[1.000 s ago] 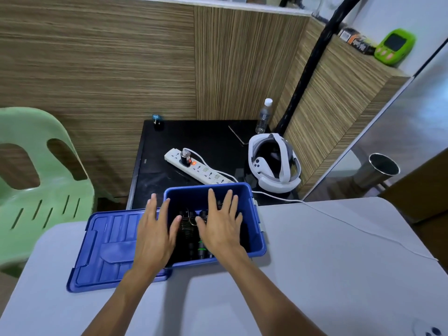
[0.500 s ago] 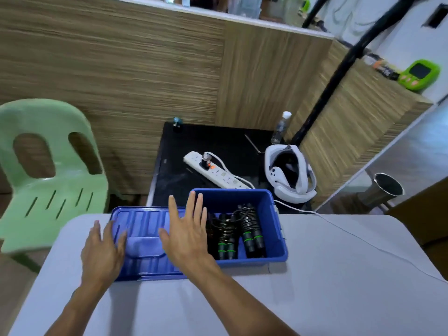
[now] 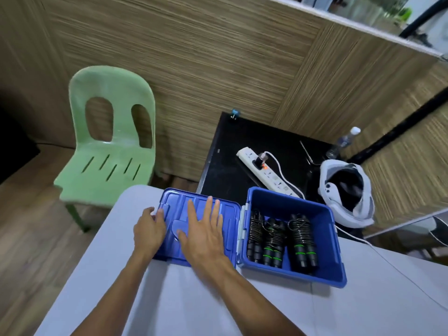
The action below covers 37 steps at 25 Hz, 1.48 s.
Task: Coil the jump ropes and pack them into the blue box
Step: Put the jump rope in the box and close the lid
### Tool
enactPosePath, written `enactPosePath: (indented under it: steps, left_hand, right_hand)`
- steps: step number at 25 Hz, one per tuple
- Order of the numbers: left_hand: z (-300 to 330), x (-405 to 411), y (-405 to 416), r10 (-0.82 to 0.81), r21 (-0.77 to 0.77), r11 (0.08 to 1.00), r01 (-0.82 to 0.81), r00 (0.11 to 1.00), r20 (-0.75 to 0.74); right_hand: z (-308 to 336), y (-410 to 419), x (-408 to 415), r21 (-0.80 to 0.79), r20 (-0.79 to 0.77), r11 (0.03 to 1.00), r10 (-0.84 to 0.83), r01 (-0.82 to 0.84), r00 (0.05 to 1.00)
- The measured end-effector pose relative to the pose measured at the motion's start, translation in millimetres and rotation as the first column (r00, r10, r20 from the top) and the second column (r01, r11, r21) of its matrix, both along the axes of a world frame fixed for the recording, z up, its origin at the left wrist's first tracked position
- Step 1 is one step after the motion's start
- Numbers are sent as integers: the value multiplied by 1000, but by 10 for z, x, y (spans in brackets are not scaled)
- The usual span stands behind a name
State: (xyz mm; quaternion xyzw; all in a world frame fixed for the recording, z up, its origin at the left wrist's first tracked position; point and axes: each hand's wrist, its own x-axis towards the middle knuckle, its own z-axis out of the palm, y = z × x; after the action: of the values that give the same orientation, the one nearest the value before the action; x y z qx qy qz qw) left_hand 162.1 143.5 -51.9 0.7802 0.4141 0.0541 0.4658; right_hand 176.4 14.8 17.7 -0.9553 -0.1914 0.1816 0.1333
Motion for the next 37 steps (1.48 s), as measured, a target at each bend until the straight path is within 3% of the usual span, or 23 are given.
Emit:
enactPosePath:
  steps: [3,4,6,7,10,14,17,21,23,25,28,30,32,34,37]
  left_hand:
    - [325,73,135,124,-111,987,-116,990,68]
    - [479,93,180,156,-227,966,-124,980,127]
    - [830,134,144,111,-480,877,16,966,234]
    - [978,149,44,27,-533,835,135,958,284]
    - [1132,156,-452,-195,-486,783,388,895,401]
    - [1088,149,-1066,-111,-564,741,363,896,430]
    - [926,176,-1271,-217,-408,812,417,866,451]
    - [512,155,-1333,-424,-174,826,537,794,435]
    - [504,203,-1424,-559,141,824,549,745,366]
    - [561,235,-1610,-686,419,709,567,694,220]
    - [576,328,-1860,-735,595,519,614,675,-55]
    - [600,383,-2009,-733,634,391,667,642,-224]
    - [612,415,-2172,-744,617,319,719,594,-308]
    - [578,418,-2322,-745,619,299,726,583,-324]
    - [501,330,-2381,-738,636,305,709,598,-312]
  right_hand:
    - [166,-99,4,36,29,999,-27,26,999]
    - [244,-134,-7,81,41,996,-33,30,999]
    - [447,-215,-24,237,66,969,-85,67,994]
    - [566,-265,-23,334,59,938,-123,96,991]
    - [852,-450,36,547,-95,808,-199,218,975]
    - [902,-643,93,546,-123,807,-188,225,974]
    - [952,-774,214,543,-62,804,-250,243,966]
    - [1143,-1340,354,575,-51,758,-343,308,938]
    - [1140,-1775,406,604,-43,706,-433,369,900]
    - [1057,-2223,452,587,-3,695,-511,415,859]
    - [759,-2727,484,484,-22,738,-527,471,849]
    - [501,-2835,487,438,-3,798,-459,414,888]
    - [284,-2789,506,299,118,895,-379,331,918]
    - [141,-2735,520,66,219,947,-322,315,921]
    - [70,-2735,444,-98,241,934,-314,345,919]
